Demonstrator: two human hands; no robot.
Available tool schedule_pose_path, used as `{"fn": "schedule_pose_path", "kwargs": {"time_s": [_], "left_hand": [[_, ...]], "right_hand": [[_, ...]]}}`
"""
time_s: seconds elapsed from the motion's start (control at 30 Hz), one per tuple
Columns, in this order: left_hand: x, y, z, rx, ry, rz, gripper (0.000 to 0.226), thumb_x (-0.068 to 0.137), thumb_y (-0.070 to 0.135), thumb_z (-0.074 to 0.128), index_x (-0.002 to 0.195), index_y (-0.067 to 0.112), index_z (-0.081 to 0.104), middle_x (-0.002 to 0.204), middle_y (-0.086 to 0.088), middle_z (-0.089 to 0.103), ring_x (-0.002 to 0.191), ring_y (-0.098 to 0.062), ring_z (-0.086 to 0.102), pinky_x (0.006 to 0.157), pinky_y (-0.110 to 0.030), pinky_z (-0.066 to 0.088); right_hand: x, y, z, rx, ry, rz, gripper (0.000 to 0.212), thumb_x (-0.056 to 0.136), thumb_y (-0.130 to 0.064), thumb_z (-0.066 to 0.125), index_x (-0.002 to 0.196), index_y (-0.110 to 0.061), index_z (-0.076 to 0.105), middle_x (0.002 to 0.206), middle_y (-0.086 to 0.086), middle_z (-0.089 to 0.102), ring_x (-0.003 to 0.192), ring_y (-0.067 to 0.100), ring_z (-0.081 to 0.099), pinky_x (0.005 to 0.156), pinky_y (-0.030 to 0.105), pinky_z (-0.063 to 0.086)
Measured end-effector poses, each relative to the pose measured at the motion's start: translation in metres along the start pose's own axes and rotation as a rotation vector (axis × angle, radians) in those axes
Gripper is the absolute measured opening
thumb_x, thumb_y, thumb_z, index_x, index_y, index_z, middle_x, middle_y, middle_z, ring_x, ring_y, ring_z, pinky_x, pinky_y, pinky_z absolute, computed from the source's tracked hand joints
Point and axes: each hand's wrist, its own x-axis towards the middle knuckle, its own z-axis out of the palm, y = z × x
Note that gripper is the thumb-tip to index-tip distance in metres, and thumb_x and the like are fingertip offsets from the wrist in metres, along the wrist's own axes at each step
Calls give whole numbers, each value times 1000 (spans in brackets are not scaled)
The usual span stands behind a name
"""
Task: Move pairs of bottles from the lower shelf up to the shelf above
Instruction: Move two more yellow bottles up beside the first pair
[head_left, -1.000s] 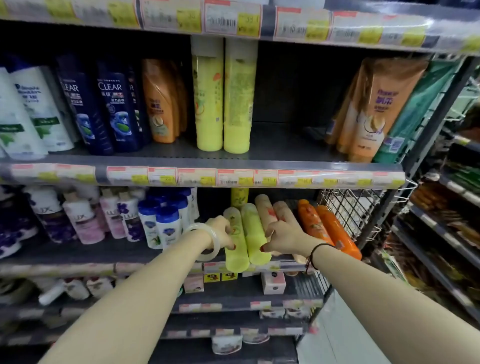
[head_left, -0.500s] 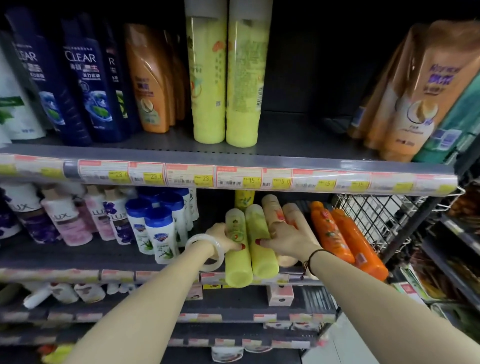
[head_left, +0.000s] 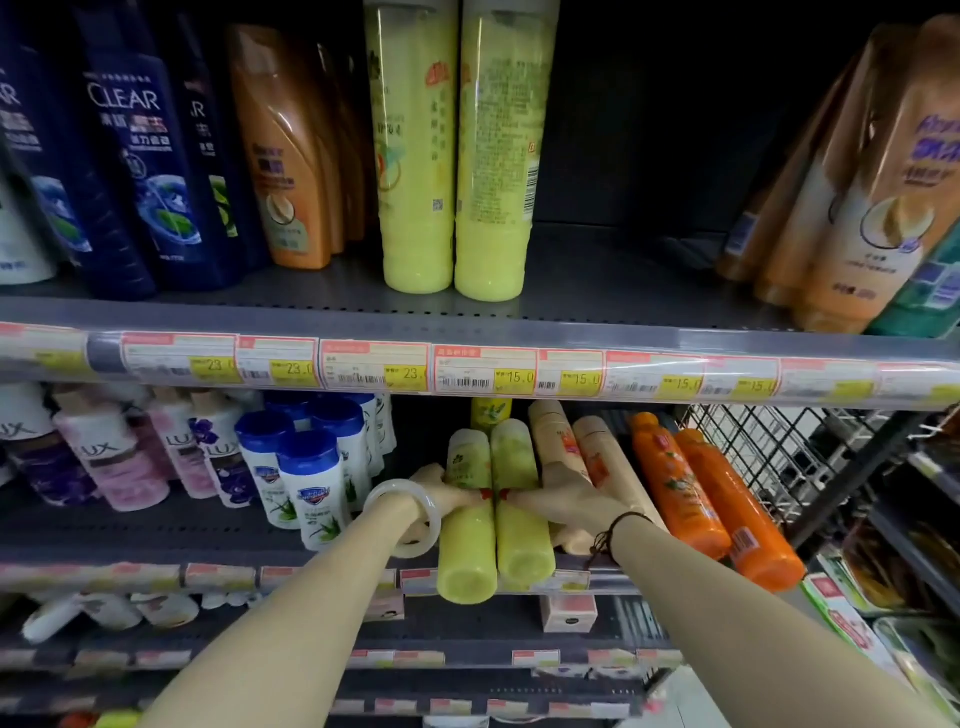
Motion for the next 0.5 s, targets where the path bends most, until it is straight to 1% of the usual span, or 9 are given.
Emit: {"fn": "schedule_pose_path", "kwargs": {"time_s": [0.03, 0.07, 0.13, 0.17, 0.23, 0.3, 0.37, 0.43, 0.5], "left_hand": [[2, -1, -1, -66, -10, -22, 79, 70, 38, 78, 134, 13, 38, 124, -12, 54, 110, -32, 58, 95, -49, 49], [3, -2, -2, -127, -24, -38, 80, 70, 35, 79, 136, 14, 38, 125, -14, 54, 107, -31, 58, 92, -48, 51], [2, -1, -3, -201, -44, -46, 74, 77, 28, 75, 138, 13, 36, 126, -15, 54, 96, -28, 59, 78, -44, 52], [2, -1, -3, -206, -44, -46, 70, 80, 27, 72, 138, 12, 36, 124, -14, 54, 90, -26, 59, 73, -42, 51], [4, -1, -4, -187, -33, -40, 63, 83, 27, 69, 135, 9, 40, 114, -13, 55, 80, -22, 57, 69, -41, 50], [2, -1, -6, -187, -25, -41, 59, 82, 26, 71, 131, 8, 43, 112, -12, 56, 80, -23, 59, 71, -44, 52], [-2, -1, -8, -183, -32, -44, 61, 78, 24, 75, 128, 7, 45, 116, -14, 59, 85, -25, 62, 72, -44, 56], [-9, 3, -11, -178, -49, -33, 62, 73, 18, 79, 126, 7, 47, 118, -16, 61, 88, -25, 64, 65, -43, 58], [-14, 7, -14, -169, -71, -10, 58, 70, 12, 80, 121, 6, 51, 112, -14, 64, 88, -23, 66, 63, -42, 58]], "right_hand": [[1, 0, 1, 23, 2, 13, 35, 85, -37, 64, 109, -16, 51, 107, 8, 60, 95, 23, 61, 76, 38, 60], [1, 0, 1, 26, 6, 20, 33, 85, -39, 64, 106, -17, 49, 104, 7, 60, 94, 23, 61, 76, 37, 60], [0, -1, 4, 28, 17, 33, 34, 86, -42, 62, 105, -17, 49, 100, 6, 58, 91, 24, 60, 72, 36, 59], [1, -1, 5, 42, 20, 39, 35, 86, -41, 63, 105, -16, 49, 99, 6, 57, 91, 24, 60, 72, 36, 58], [2, -1, 7, 110, 28, 58, 35, 84, -38, 66, 103, -16, 47, 100, 7, 58, 100, 28, 63, 76, 40, 59], [1, -1, 7, 186, 29, 80, 38, 81, -34, 70, 105, -14, 48, 102, 9, 60, 104, 30, 65, 79, 43, 59], [-1, 1, 8, 258, 29, 95, 39, 81, -31, 72, 105, -13, 48, 102, 10, 60, 105, 31, 64, 80, 45, 58], [-4, 4, 7, 351, 12, 97, 35, 82, -25, 73, 101, -13, 45, 97, 8, 61, 107, 32, 63, 85, 50, 56], [-7, 8, 5, 435, -13, 90, 34, 82, -18, 73, 101, -13, 46, 92, 6, 61, 104, 31, 62, 88, 51, 54]]}}
